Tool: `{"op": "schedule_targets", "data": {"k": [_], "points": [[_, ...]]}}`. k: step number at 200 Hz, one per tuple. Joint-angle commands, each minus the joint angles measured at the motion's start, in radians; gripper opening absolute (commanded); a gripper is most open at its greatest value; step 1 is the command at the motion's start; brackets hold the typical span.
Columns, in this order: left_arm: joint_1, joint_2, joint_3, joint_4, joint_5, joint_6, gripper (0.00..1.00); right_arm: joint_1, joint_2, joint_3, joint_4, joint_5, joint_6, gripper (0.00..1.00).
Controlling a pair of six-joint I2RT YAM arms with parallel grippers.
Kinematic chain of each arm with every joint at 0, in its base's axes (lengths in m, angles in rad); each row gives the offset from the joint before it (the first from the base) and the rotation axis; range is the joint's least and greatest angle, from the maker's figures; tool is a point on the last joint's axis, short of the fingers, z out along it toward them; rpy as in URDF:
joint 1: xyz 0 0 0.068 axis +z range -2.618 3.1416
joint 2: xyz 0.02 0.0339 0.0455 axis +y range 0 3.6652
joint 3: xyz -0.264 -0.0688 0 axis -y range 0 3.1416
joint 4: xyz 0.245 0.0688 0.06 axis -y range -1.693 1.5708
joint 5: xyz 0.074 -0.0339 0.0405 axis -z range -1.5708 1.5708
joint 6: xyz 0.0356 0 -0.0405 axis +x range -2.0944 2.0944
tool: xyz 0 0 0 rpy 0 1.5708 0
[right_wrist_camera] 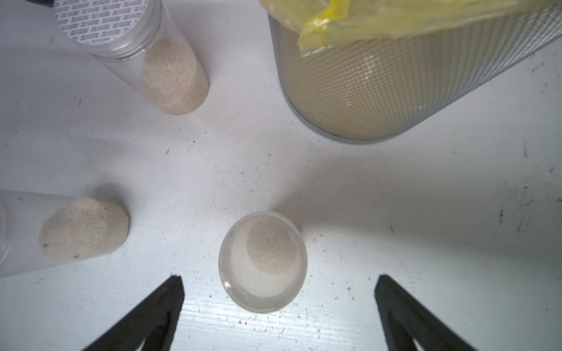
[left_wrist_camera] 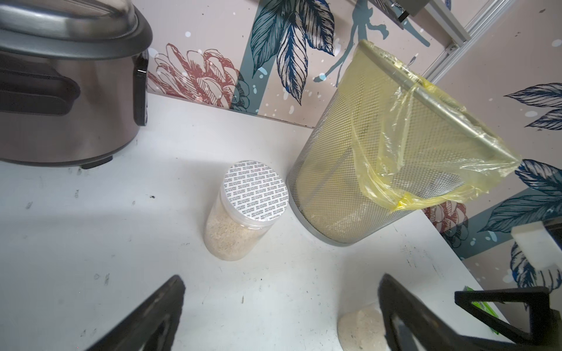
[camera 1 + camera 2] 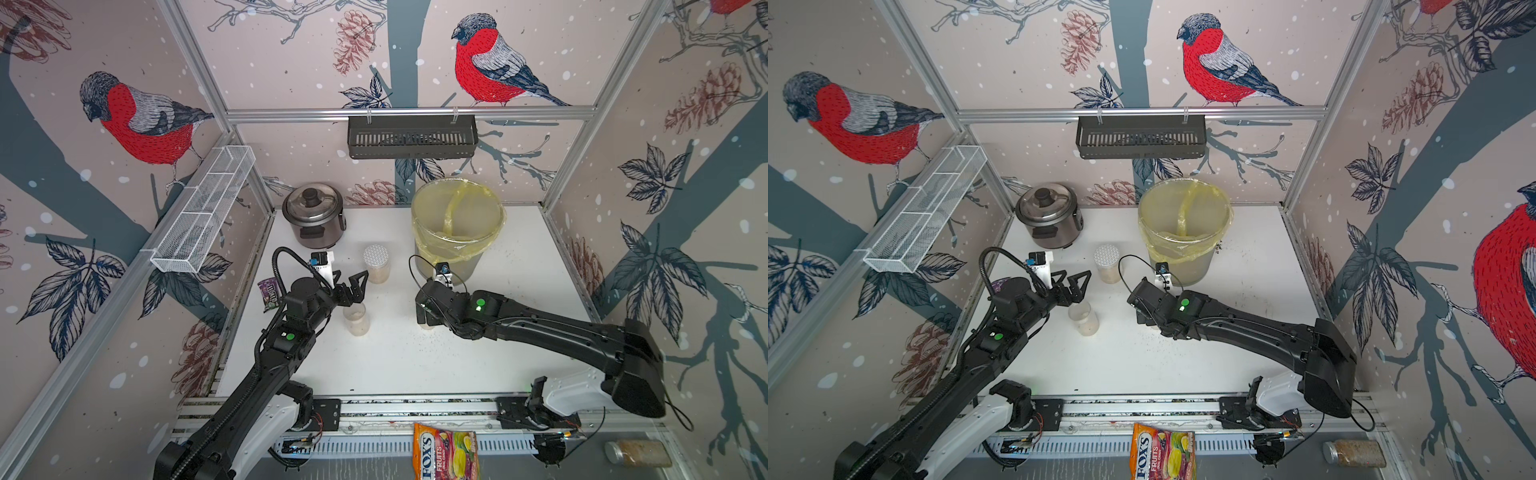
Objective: Empty moldy rice from jars
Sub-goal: Pick up the jar from the center of the board.
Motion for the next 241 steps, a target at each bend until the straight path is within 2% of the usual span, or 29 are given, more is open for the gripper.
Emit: {"op": "schedule_targets", "data": {"k": [1,49,93,123,191,241], "points": [[-0.002,-0.011,-0.017,0.043,-0.025,0.0,0.98,-0.003,0.031,0.019,-0.021,-0.038,0.015,1.0],[-0.002,-0.055,-0.067,0.069,-0.118,-0.067,0.98,-0.02,0.113,0.03,-0.038,-0.081,0.019,1.0],[-0.003,-0.156,-0.138,0.097,-0.224,-0.126,0.98,-0.031,0.127,0.011,0.0,-0.083,0.021,0.99],[-0.003,-0.188,-0.159,0.108,-0.23,-0.117,0.98,-0.04,0.145,0.003,0.025,-0.102,0.009,0.95],[-0.003,-0.179,-0.162,0.114,-0.205,-0.111,0.98,-0.063,0.144,-0.025,0.058,-0.107,0.005,0.93],[-0.002,-0.173,-0.163,0.127,-0.18,-0.094,0.98,-0.076,0.145,-0.032,0.084,-0.101,-0.004,0.86]]}}
